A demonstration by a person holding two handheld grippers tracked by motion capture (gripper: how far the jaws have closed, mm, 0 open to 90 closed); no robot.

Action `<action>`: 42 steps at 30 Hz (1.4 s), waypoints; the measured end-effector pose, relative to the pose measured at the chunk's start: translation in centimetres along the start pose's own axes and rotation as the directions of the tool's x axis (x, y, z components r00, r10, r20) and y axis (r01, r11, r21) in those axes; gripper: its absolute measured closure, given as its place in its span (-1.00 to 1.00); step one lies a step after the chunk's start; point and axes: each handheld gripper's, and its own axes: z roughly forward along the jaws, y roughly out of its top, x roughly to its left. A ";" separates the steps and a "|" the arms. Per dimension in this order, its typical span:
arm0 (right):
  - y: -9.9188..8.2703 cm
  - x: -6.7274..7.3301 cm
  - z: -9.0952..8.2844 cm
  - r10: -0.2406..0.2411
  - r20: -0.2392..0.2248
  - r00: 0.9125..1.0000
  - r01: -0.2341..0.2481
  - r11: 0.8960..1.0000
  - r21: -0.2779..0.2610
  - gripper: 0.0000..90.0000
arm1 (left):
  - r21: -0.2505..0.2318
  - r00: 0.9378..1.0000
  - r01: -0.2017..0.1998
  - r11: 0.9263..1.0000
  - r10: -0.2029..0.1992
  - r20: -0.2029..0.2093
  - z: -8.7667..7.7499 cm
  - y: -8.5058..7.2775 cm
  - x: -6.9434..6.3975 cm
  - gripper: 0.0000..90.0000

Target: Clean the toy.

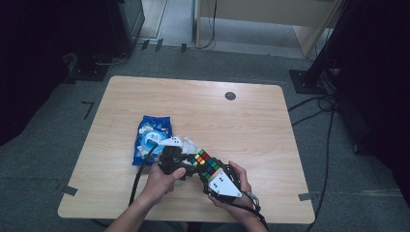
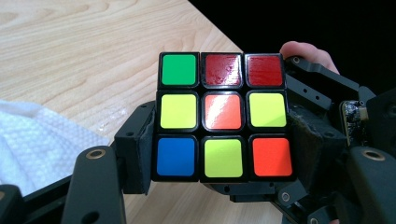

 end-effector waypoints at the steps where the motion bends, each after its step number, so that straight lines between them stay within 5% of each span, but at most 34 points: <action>1: 0.1 0.0 0.0 -0.003 0.001 1.000 0.003 1.000 0.004 -0.22 | -0.001 1.000 -0.002 1.000 0.002 0.003 0.0 0.0 0.0 -0.24; 8: -0.7 -1.6 -0.2 0.010 0.021 1.000 -0.012 0.998 0.054 -0.22 | -0.058 0.999 -0.021 0.998 0.018 -0.046 -1.0 0.2 0.3 -0.33; 10: -1.0 -2.3 -0.3 0.026 0.033 0.999 -0.028 0.997 0.067 -0.22 | -0.046 0.990 -0.036 0.998 0.029 -0.139 -1.0 0.1 0.7 -0.34; 12: -1.4 -3.1 -0.3 0.040 0.043 0.998 -0.043 0.995 0.085 -0.22 | -0.037 0.986 -0.009 0.999 0.003 -0.168 -0.8 -0.2 1.3 -0.32; 13: -1.6 -3.3 -0.3 0.046 0.046 0.998 -0.050 0.994 0.094 -0.22 | -0.026 0.978 0.000 1.000 -0.006 -0.208 -0.6 -0.3 1.5 -0.30; 14: -1.8 -3.5 -0.3 0.045 0.047 0.998 -0.049 0.994 0.100 -0.22 | -0.015 0.968 0.002 1.000 -0.006 -0.252 -0.4 -0.4 1.6 -0.27; 15: -1.9 -3.6 -0.3 0.046 0.048 0.998 -0.051 0.993 0.106 -0.22 | 0.009 0.948 0.002 1.000 0.001 -0.320 0.1 -0.7 1.7 -0.23; 16: -2.0 -3.6 -0.3 0.049 0.047 0.998 -0.054 0.992 0.110 -0.22 | 0.021 0.935 0.003 1.000 0.005 -0.354 0.4 -0.8 1.8 -0.19; 18: -2.0 -3.5 -0.3 0.048 0.041 0.998 -0.053 0.992 0.115 -0.22 | 0.064 0.899 -0.007 0.998 0.034 -0.436 1.3 -1.3 1.9 -0.15; 23: -1.9 -3.1 -0.1 0.036 0.019 0.999 -0.039 0.992 0.121 -0.22 | 0.169 0.820 -0.032 0.985 0.122 -0.560 3.1 -2.2 2.1 0.07; 25: -1.9 -3.1 -0.1 0.037 0.015 0.999 -0.039 0.992 0.123 -0.22 | 0.204 0.796 -0.050 0.978 0.162 -0.583 3.5 -2.5 2.0 0.17; 26: -1.9 -3.0 -0.1 0.036 0.012 0.999 -0.037 0.992 0.122 -0.22 | 0.218 0.791 -0.059 0.974 0.179 -0.585 3.6 -2.6 2.0 0.21; 28: -1.9 -3.0 -0.1 0.039 0.008 0.999 -0.040 0.991 0.124 -0.22 | 0.251 0.770 -0.084 0.964 0.223 -0.597 3.9 -2.8 1.9 0.29; 32: -1.9 -2.8 -0.1 0.033 -0.004 0.999 -0.032 0.992 0.125 -0.22 | 0.271 0.769 -0.129 0.954 0.269 -0.581 4.0 -3.0 1.7 0.56; 34: -1.9 -2.7 0.0 0.029 -0.008 1.000 -0.028 0.992 0.126 -0.22 | 0.248 0.790 -0.140 0.959 0.259 -0.556 3.6 -3.0 1.7 0.85; 36: -1.9 -2.7 -0.1 0.028 -0.009 1.000 -0.027 0.992 0.123 -0.22 | 0.212 0.819 -0.140 0.967 0.233 -0.524 3.1 -2.8 1.7 0.96; 40: -1.8 -2.8 -0.2 0.034 -0.008 0.999 -0.033 0.993 0.116 -0.22 | 0.108 0.847 -0.180 0.978 0.210 -0.488 1.5 -2.0 0.9 0.99; 42: -1.8 -2.8 -0.2 0.037 -0.011 0.999 -0.036 0.993 0.115 -0.22 | 0.051 0.868 -0.198 0.979 0.199 -0.455 0.6 -1.5 0.3 0.99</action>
